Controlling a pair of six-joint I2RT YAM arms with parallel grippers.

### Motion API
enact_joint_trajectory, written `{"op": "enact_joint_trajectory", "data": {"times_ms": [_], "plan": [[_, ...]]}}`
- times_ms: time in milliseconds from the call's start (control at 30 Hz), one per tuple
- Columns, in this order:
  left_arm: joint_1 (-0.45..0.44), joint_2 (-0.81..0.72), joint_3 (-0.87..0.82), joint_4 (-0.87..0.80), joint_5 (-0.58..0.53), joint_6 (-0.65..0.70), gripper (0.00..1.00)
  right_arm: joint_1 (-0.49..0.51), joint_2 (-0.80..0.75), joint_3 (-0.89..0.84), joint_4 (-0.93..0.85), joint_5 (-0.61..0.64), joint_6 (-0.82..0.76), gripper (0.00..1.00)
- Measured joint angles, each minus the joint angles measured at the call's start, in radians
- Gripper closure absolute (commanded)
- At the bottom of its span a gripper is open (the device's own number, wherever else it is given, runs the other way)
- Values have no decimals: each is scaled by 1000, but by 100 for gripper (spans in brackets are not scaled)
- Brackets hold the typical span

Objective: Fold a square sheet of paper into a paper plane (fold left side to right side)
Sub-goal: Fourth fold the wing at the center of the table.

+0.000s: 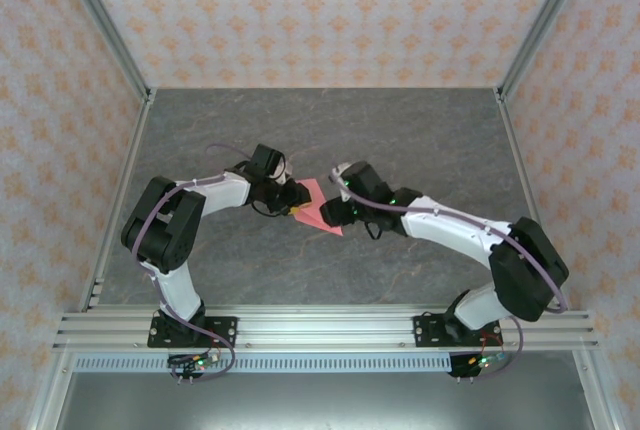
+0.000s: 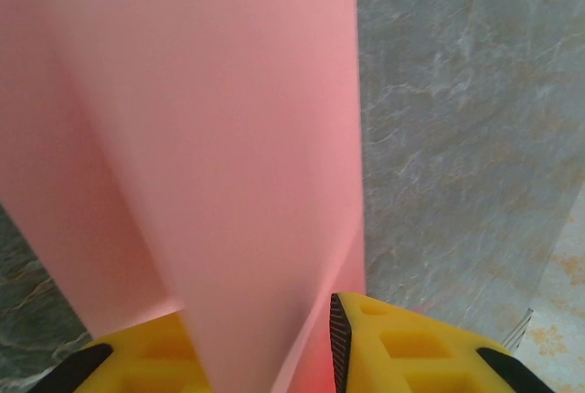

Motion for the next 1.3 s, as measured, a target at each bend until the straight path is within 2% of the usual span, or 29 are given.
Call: {"op": "enact_joint_trajectory", "data": {"times_ms": [100, 200, 467, 700, 933, 1033, 1300], "plan": [[0, 0, 10, 3, 0, -14, 68, 76, 40, -11, 6, 43, -18, 33], [0, 0, 17, 3, 0, -23, 68, 110, 104, -11, 25, 86, -39, 33], [0, 0, 39, 0, 0, -31, 68, 118, 222, 21, 33, 148, -78, 37], [0, 0, 41, -7, -2, -31, 68, 118, 256, 68, 35, 183, -96, 44], [0, 0, 58, -15, -3, -31, 68, 118, 298, 84, 34, 212, -103, 47], [0, 0, 60, -22, -4, -31, 67, 118, 301, 92, 34, 222, -103, 50], [6, -1, 64, -38, -14, -27, 64, 118, 301, 99, 34, 242, -104, 67]]}}
